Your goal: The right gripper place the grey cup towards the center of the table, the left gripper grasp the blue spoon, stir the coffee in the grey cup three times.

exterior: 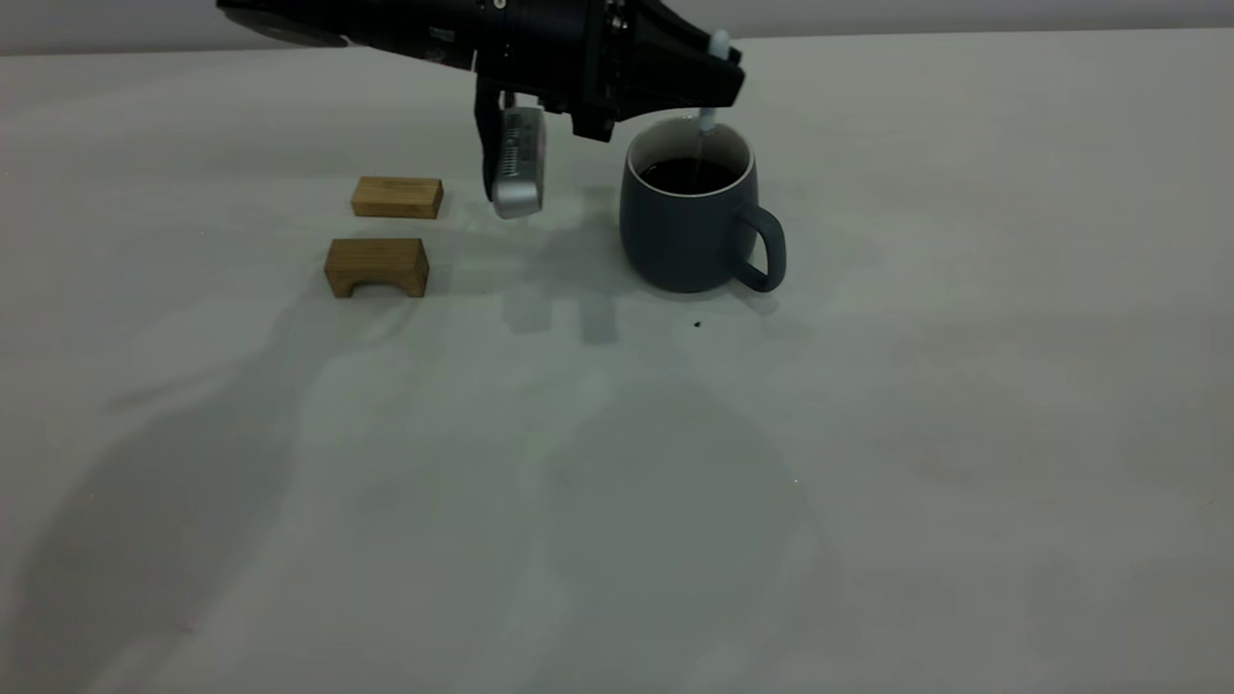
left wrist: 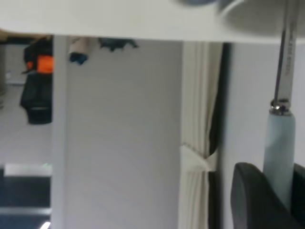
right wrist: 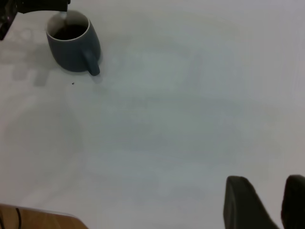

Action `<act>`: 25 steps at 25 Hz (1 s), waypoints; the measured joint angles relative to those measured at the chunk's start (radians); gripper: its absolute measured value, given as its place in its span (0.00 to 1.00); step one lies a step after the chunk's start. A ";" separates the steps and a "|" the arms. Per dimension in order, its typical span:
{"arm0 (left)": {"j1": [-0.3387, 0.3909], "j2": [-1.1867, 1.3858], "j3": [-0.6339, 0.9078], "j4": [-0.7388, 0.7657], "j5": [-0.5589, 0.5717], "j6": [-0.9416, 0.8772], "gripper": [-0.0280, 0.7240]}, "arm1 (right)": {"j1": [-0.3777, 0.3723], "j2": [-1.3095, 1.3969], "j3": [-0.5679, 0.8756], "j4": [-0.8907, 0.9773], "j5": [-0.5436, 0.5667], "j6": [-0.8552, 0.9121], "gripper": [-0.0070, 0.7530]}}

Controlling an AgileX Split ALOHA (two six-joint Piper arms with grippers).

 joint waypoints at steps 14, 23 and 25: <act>0.010 0.000 0.000 0.029 -0.035 0.002 0.38 | 0.000 0.000 0.000 0.000 0.000 0.000 0.32; 0.010 0.000 -0.001 0.041 0.053 0.002 0.62 | 0.000 0.000 0.000 0.000 0.000 0.000 0.32; 0.010 0.000 -0.013 0.047 0.089 0.002 0.62 | 0.000 0.000 0.000 0.000 0.000 0.000 0.32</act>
